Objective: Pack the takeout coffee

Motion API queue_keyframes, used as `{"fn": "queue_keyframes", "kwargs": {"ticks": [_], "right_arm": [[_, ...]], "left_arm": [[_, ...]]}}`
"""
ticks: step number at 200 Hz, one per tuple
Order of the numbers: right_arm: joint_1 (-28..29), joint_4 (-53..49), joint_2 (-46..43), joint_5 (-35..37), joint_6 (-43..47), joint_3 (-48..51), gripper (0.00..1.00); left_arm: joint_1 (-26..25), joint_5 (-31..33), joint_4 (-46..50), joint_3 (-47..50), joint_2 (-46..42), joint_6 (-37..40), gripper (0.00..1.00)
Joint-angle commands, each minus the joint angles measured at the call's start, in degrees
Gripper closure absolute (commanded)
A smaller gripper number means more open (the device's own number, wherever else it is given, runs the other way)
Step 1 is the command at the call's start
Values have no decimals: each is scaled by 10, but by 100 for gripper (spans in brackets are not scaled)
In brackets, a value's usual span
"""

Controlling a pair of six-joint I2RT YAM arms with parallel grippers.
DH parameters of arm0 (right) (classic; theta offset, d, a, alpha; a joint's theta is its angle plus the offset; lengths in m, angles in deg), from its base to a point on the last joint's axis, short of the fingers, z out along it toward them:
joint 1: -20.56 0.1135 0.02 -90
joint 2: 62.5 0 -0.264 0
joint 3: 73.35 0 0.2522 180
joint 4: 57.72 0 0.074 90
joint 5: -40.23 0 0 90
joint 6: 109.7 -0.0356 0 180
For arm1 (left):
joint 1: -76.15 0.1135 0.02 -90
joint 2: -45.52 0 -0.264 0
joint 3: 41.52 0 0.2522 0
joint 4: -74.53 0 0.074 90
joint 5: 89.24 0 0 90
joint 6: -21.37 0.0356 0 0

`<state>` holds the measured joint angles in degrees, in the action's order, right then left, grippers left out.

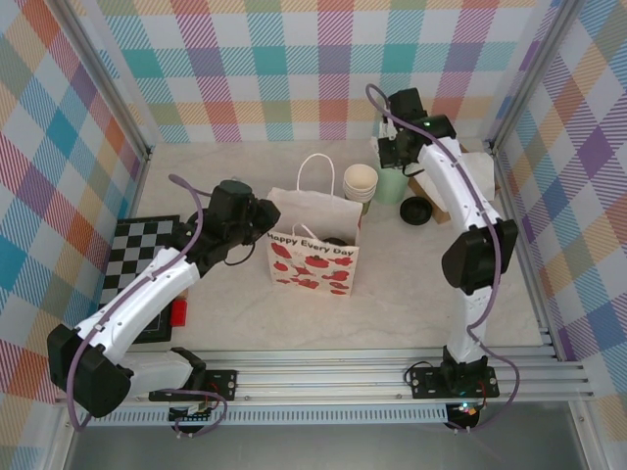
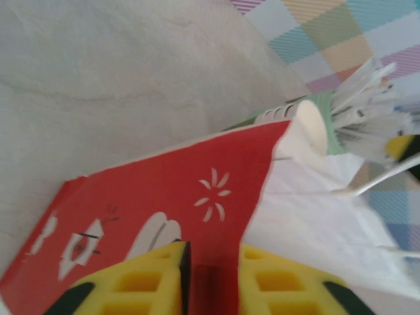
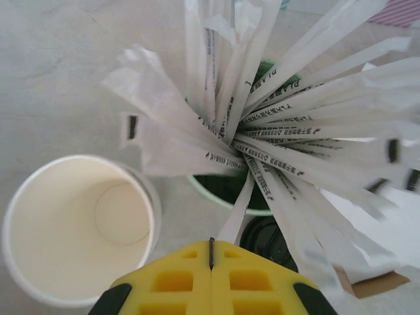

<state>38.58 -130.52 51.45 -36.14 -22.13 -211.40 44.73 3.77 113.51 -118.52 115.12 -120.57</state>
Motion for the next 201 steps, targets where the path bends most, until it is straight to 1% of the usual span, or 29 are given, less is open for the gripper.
{"fn": "queue_keyframes", "kwargs": {"ticks": [1, 25, 40, 56, 78, 109, 122, 138, 161, 183, 201], "right_arm": [[3, -40, -118, -31, 9, -1, 100], [3, -56, -215, -52, 10, 39, 100], [4, -79, -268, -91, 15, 46, 100], [4, -108, -321, -163, 13, 43, 100], [5, -120, -392, -274, -14, 45, 100], [5, -113, -446, -419, -56, 66, 100], [8, -93, -453, -462, -67, 92, 100], [23, -51, -452, -472, -76, 131, 100], [60, 15, -428, -437, -71, 176, 100], [108, 31, -361, -418, -49, 164, 100], [153, 6, -294, -368, -24, 131, 100]], "left_arm": [[-1, 24, 59, -28, -1, 47, 62], [11, 25, 92, -45, -15, 90, 47], [20, 23, 99, -45, -28, 110, 38], [37, 15, 101, -46, -44, 131, 29], [62, -9, 95, -57, -57, 171, 18], [90, -8, 99, -85, -57, 186, 9], [101, -3, 100, -92, -55, 182, 6], [111, 3, 99, -96, -55, 170, 1], [116, -3, 92, -91, -58, 160, 0], [116, -21, 85, -83, -59, 160, 0], [116, -38, 72, -72, -65, 160, 0]]}}
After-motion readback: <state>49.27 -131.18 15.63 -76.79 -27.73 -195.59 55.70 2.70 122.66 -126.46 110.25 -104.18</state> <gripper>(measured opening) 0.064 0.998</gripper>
